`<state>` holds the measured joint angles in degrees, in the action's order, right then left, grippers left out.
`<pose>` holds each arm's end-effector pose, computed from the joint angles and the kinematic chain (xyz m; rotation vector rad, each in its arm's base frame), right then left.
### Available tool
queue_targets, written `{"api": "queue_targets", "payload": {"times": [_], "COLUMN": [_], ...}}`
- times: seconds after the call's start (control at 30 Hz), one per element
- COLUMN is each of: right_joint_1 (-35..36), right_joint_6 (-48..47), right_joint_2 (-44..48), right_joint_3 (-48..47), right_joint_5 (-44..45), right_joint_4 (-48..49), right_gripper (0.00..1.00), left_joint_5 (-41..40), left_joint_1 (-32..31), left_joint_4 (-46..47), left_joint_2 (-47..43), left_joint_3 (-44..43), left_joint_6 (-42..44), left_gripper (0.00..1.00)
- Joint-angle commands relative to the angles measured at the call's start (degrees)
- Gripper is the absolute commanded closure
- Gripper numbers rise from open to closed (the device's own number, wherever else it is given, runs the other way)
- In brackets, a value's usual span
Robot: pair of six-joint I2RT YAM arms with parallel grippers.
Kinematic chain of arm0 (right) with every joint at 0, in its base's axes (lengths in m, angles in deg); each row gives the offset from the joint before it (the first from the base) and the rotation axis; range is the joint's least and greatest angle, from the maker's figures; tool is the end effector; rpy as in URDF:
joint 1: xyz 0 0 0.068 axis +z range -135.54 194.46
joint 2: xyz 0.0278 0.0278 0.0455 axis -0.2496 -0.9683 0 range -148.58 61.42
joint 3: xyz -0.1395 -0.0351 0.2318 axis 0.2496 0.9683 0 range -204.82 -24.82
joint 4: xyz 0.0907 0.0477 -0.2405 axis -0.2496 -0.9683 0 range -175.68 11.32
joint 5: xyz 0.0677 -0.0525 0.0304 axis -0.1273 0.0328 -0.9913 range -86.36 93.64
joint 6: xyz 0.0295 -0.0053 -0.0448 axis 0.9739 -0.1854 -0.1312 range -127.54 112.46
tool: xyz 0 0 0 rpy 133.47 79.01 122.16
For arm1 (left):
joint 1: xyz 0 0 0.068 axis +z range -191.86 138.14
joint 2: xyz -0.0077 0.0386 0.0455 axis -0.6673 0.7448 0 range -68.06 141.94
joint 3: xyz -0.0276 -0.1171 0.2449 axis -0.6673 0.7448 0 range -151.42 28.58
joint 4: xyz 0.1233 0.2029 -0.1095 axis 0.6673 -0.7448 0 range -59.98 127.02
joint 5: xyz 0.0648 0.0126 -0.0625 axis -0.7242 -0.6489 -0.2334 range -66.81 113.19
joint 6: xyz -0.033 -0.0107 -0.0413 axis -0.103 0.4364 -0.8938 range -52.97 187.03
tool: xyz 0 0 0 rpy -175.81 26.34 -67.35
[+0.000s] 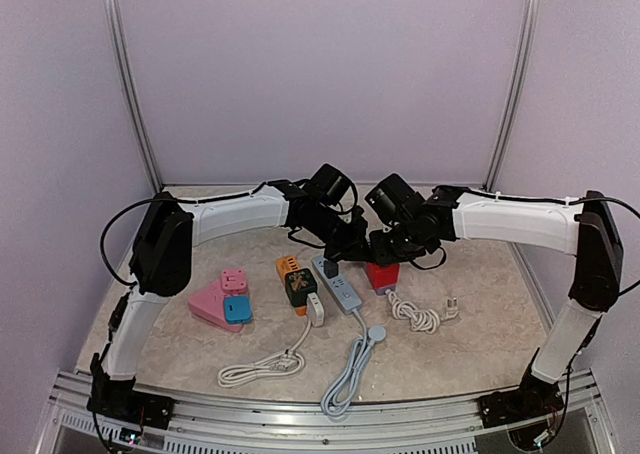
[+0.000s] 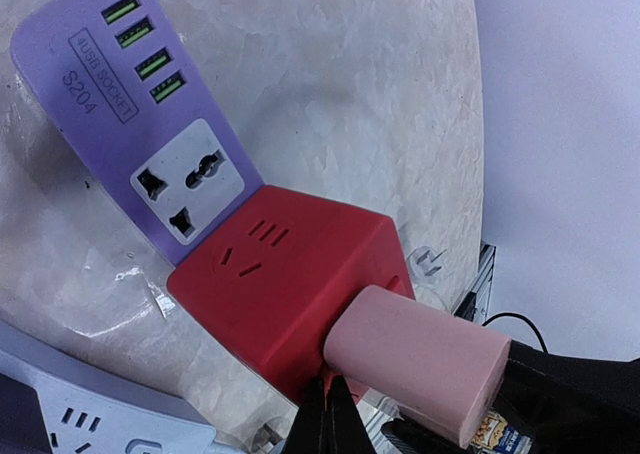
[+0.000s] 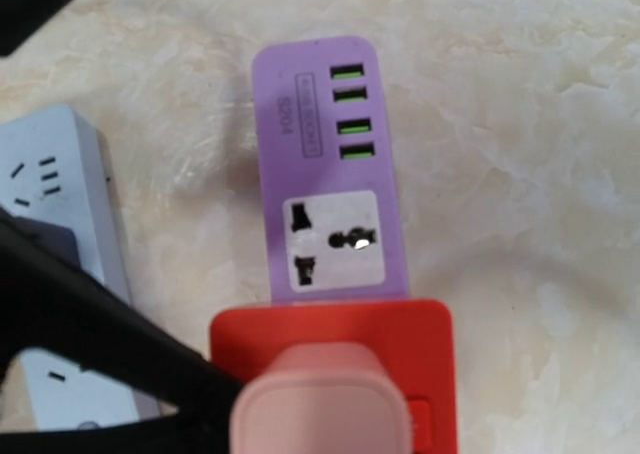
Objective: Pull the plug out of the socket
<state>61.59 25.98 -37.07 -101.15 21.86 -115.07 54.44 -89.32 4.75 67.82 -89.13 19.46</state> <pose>0.2563 0.2596 0.2458 -0.1857 2.5152 0.1512 0.3431 -0.4012 0.1974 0.2778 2.7885 -1.2662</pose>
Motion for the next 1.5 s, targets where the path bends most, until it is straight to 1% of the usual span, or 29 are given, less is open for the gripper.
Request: {"api": "queue_targets", "payload": {"times": [0.0, 0.3, 0.47, 0.67, 0.83, 0.93, 1.03, 1.17, 1.27, 1.47], "right_joint_1": [0.5, 0.6, 0.0, -5.8, -10.8, -14.6, -18.4, -23.7, -27.2, -31.8], "right_joint_6": [-0.9, -0.8, -0.6, -2.4, -4.3, -5.2, -6.2, -6.9, -7.1, -6.2], "right_joint_2": [5.1, 6.3, 7.1, 11.5, 13.4, 14.2, 14.0, 12.0, 10.1, 5.1], "right_joint_3": [-3.5, -3.9, -4.2, -0.9, 2.6, 5.2, 7.0, 9.5, 12.0, 15.1], "right_joint_5": [3.0, 3.5, 5.1, 1.8, -2.9, -7.7, -10.8, -14.5, -17.9, -24.5], "right_joint_4": [2.9, 1.6, -0.8, 0.3, 4.1, 7.5, 10.6, 15.3, 20.6, 30.4], "right_gripper": [0.84, 0.85, 0.84, 0.84, 0.84, 0.84, 0.84, 0.83, 0.83, 0.81], "left_joint_5": [-3.5, -3.7, -3.4, -2.9, -3.5, -4.6, -6.1, -7.3, -7.7, -7.4], "left_joint_1": [-0.6, -0.6, -0.6, -0.6, -0.3, 0.2, 1.1, 2.7, 4.2, 7.0], "left_joint_4": [-6.5, -6.6, -5.3, -3.1, -5.8, -7.6, -8.8, -8.4, -7.9, -7.9], "left_joint_2": [4.2, 4.3, 2.9, -1.8, -4.9, -7.2, -10.7, -17.5, -22.3, -30.3], "left_joint_3": [0.1, -0.1, 0.0, -1.9, -7.0, -7.3, -4.1, 3.6, 9.7, 18.8], "left_joint_6": [-0.2, -0.5, 0.3, 3.7, 7.4, 9.0, 10.2, 10.7, 11.0, 12.0], "left_gripper": [1.0, 1.0, 1.0, 1.0, 0.95, 0.94, 0.94, 0.93, 0.93, 0.91]}}
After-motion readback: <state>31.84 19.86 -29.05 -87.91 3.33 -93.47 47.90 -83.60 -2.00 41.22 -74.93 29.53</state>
